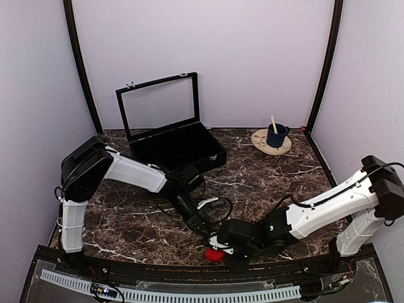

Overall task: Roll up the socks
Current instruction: Roll the sock at the center of the board.

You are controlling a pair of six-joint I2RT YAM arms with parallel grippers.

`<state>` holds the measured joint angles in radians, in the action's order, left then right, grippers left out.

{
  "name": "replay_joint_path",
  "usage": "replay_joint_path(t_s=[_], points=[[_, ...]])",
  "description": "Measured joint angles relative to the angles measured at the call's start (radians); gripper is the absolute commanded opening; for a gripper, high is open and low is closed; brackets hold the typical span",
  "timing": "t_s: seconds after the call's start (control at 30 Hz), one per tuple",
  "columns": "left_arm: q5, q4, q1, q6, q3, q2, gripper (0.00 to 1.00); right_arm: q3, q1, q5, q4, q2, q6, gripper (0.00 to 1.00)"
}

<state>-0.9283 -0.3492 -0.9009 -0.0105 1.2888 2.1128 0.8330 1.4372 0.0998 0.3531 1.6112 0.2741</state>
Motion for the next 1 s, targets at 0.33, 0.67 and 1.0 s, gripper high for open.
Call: replay_joint_path(t_s=[0.33,0.67,1.0], points=[[0.111,0.152,0.006,-0.085,-0.145,-0.108,0.34,-0.068,-0.063,-0.128,-0.043,-0.058,0.064,0.09],[0.226,0.290,0.005,-0.132,-0.343,-0.293,0.35,-0.120,-0.169,-0.313,-0.109,-0.078,0.102,0.09],[0.404,0.360,-0.135,-0.086,-0.422,-0.447,0.37,-0.150,-0.267,-0.507,-0.152,-0.063,0.124,0.10]])
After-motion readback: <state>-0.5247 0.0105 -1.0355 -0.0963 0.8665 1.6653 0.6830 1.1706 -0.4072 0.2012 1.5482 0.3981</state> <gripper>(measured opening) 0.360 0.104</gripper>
